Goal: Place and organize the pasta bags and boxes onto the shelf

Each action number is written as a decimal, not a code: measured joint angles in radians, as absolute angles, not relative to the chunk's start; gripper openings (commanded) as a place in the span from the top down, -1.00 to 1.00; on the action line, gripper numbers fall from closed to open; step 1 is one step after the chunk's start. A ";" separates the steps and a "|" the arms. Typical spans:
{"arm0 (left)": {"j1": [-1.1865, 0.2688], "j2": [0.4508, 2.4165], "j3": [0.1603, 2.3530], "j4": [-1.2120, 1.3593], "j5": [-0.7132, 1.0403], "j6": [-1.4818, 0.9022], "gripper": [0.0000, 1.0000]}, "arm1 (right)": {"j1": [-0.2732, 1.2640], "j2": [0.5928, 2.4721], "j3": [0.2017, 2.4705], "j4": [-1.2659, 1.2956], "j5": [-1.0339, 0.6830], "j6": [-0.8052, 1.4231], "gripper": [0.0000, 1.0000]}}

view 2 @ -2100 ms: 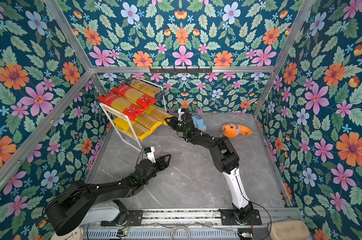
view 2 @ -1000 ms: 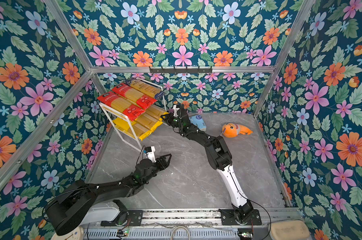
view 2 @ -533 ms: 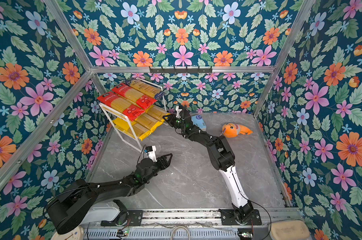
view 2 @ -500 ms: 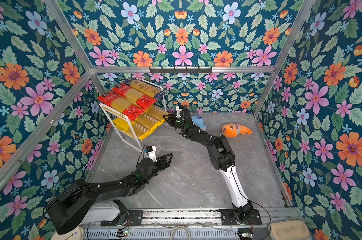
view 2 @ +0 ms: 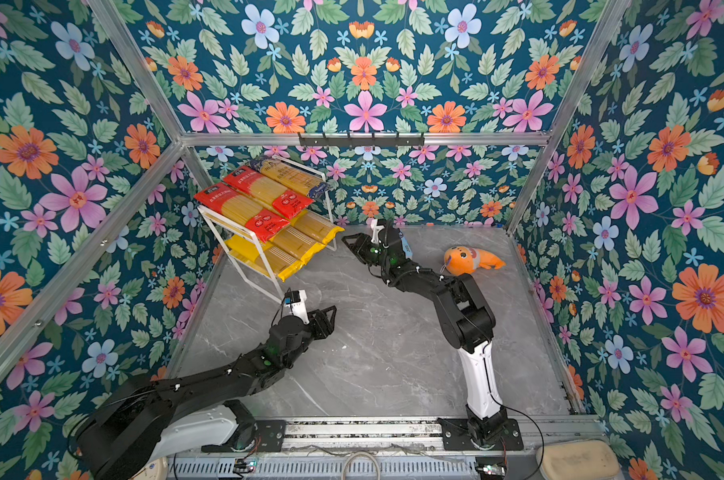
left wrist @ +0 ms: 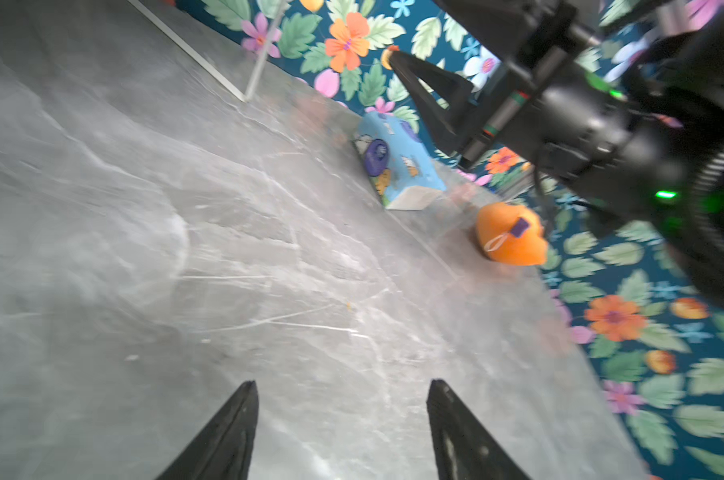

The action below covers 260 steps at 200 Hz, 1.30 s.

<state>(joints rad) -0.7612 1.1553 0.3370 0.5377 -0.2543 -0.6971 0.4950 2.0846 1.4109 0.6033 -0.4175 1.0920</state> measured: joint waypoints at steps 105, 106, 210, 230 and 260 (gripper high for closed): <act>-0.741 0.962 0.361 0.278 -0.528 -0.410 -0.50 | 0.345 1.541 0.777 0.521 -0.397 0.859 0.00; -0.741 0.960 0.360 0.275 -0.532 -0.408 -0.50 | 0.345 1.537 0.776 0.517 -0.395 0.855 0.00; -0.683 0.802 0.253 0.364 -0.836 -0.099 -0.49 | 0.239 1.075 0.660 0.026 -0.034 0.359 -0.19; -0.631 0.817 0.220 0.443 -0.864 -0.063 -0.49 | 0.208 1.035 0.611 0.010 0.041 0.314 -0.30; -0.545 0.868 0.189 0.570 -0.902 -0.019 -0.50 | 0.142 0.993 0.544 0.012 0.171 0.255 -0.41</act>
